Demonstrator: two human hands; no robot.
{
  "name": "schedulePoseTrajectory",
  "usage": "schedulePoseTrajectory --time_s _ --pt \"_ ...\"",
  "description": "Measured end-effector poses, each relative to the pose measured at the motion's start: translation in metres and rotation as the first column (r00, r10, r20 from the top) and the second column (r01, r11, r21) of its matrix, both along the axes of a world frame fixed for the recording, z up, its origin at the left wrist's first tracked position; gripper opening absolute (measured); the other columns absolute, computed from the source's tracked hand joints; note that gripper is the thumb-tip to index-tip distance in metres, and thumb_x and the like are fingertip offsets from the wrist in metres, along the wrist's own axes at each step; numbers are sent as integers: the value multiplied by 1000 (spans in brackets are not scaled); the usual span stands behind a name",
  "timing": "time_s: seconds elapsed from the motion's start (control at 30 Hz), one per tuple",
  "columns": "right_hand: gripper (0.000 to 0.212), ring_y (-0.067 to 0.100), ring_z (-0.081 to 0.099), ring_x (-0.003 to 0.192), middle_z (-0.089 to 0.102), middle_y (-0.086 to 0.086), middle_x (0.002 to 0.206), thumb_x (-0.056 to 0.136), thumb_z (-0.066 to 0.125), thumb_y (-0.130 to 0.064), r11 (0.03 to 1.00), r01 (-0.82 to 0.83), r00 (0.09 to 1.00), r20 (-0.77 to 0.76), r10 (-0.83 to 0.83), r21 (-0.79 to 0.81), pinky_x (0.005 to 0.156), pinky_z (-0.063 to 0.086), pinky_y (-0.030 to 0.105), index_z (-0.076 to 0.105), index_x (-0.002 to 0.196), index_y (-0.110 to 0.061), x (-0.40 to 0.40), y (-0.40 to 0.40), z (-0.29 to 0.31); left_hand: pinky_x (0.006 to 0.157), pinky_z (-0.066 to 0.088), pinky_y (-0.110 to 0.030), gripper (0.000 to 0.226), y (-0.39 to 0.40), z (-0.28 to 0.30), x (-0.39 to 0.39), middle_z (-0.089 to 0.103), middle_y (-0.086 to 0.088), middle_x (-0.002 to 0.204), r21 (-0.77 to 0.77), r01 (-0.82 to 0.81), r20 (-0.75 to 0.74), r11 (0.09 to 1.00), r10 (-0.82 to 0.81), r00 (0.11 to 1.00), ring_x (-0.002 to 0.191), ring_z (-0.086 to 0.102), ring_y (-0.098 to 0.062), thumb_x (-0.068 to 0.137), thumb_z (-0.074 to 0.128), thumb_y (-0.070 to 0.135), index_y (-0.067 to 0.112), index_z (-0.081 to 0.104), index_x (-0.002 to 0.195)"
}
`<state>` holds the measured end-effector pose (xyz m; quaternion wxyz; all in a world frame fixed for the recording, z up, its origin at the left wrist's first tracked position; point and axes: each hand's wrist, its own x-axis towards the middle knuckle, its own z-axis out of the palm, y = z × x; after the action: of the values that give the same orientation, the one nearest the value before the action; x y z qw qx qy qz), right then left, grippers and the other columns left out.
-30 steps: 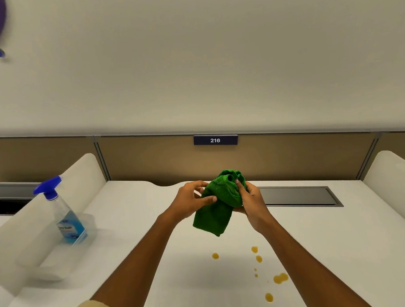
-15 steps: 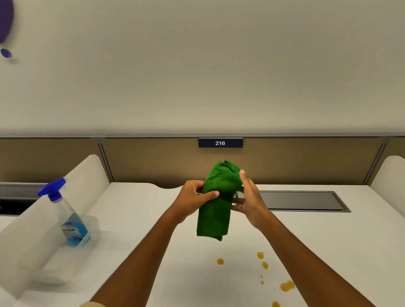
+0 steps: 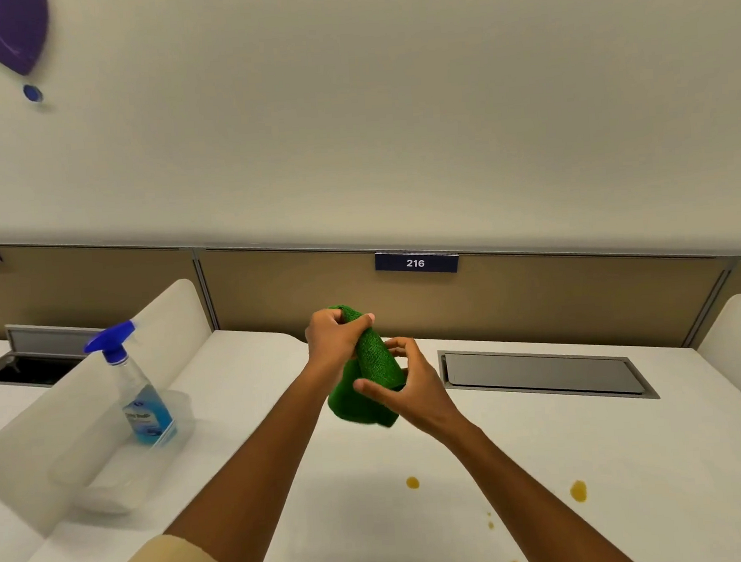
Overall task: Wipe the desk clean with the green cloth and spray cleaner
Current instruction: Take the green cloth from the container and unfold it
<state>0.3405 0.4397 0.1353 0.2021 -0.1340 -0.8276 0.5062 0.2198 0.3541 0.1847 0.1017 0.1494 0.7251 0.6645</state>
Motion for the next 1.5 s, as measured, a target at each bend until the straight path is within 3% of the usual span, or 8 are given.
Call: schedulePoseTrajectory --time_s 0.17,0.33,0.5,0.63,0.93,1.1,1.3,1.5 --pt "76 11 54 106 52 -8 123 68 84 -38 956 44 997 -66 -25 289 81 56 29 40 130 -28 -8 2 -6 59 61 -34 24 -3 1 -4 70 -20 88 40 -83 104 996 79 991 74 72 -28 78 81 18 5 61 75" --pt "25 13 63 84 67 -4 96 85 72 -17 945 103 985 -166 -53 310 70 56 34 62 107 -19 -11 13 3 45 56 -30 22 -9 5 -11 67 -29 99 92 -63 227 994 40 973 72 70 -32 84 71 6 4 51 77" --pt "13 19 67 82 70 3 90 95 63 -25 996 11 990 -140 2 90 70 60 36 71 102 -16 -12 23 20 55 61 -37 13 -20 10 -15 65 -25 91 51 99 309 994 -110 945 65 70 -33 94 52 2 6 44 104" --pt "17 29 67 89 70 8 92 96 59 -28 984 12 986 -164 -42 -176 78 59 41 70 104 -17 -9 27 34 66 57 -37 30 -28 4 -19 62 -13 79 -114 342 132 933 -327 936 62 65 -24 96 37 -1 8 61 111" --pt "16 23 68 83 71 11 91 96 59 -23 925 -17 946 -305 -108 -380 68 57 30 70 101 -12 -2 27 68 102 35 -33 39 -23 11 -9 51 5 139 -216 631 -72 745 -657 751 131 42 -12 95 58 29 23 53 134" --pt "14 20 70 81 72 8 88 95 60 -16 959 -70 930 -366 -37 -274 65 57 27 70 100 -8 3 36 82 92 45 -32 20 -15 20 -13 69 -4 102 -61 628 -110 776 -630 768 100 64 -14 98 50 19 7 63 109" --pt "22 24 65 90 66 -4 93 86 67 -37 996 -1 903 -428 41 94 74 57 42 72 93 -16 7 48 101 57 34 -27 14 -9 43 -11 45 4 60 48 574 -93 817 -569 817 56 44 -9 79 49 19 16 46 66" --pt "28 32 56 125 61 15 132 88 54 -8 967 -256 771 -604 203 -2 101 49 44 66 108 8 11 35 133 67 38 -35 23 4 66 7 46 -13 74 167 682 -159 712 -663 732 71 43 -24 77 50 18 -5 51 76"
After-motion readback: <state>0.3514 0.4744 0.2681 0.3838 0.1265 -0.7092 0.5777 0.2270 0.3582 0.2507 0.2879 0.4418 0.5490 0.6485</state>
